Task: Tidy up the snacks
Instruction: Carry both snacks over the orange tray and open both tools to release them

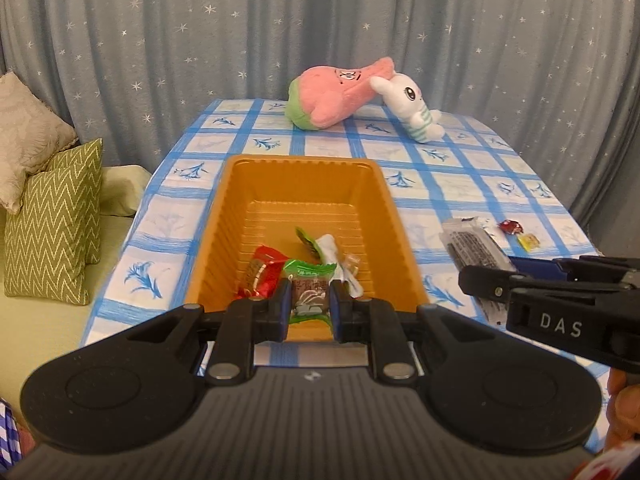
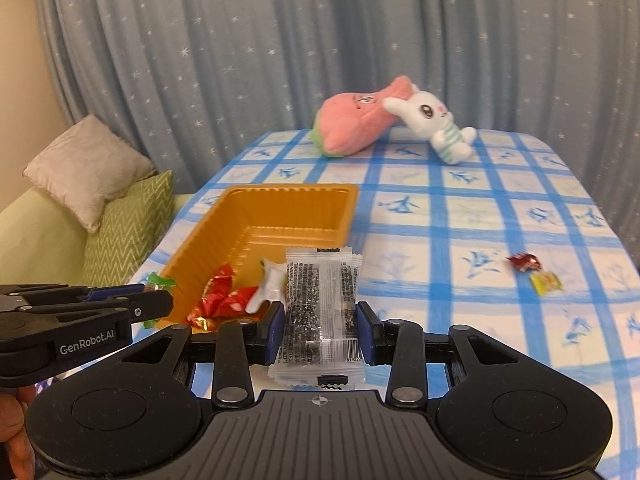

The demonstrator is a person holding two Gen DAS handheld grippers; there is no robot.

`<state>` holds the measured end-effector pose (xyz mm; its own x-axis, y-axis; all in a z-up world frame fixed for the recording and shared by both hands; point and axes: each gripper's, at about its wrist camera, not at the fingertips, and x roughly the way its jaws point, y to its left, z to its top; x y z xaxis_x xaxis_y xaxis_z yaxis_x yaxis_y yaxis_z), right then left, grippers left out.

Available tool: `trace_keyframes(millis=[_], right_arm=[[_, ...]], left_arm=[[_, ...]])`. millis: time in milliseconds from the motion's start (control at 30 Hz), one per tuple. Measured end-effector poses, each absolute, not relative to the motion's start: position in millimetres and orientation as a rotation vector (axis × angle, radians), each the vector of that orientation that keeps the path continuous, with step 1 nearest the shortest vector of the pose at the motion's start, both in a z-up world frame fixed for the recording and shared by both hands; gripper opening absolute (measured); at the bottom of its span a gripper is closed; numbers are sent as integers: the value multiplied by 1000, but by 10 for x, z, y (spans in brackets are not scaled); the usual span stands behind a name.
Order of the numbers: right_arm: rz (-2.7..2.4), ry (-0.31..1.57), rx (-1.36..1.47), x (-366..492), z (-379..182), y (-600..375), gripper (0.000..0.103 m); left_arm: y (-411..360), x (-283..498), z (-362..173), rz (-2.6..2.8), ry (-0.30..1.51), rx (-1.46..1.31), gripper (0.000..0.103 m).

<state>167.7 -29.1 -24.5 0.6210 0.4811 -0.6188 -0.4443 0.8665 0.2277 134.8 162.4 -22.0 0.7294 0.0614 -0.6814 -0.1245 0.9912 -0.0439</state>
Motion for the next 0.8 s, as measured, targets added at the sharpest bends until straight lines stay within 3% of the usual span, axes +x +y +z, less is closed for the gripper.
trace_keyframes(millis=[800], right_arm=[[564, 755, 49, 2158, -481, 92, 38]], left_arm=[[1961, 1852, -511, 80, 789, -67, 18]])
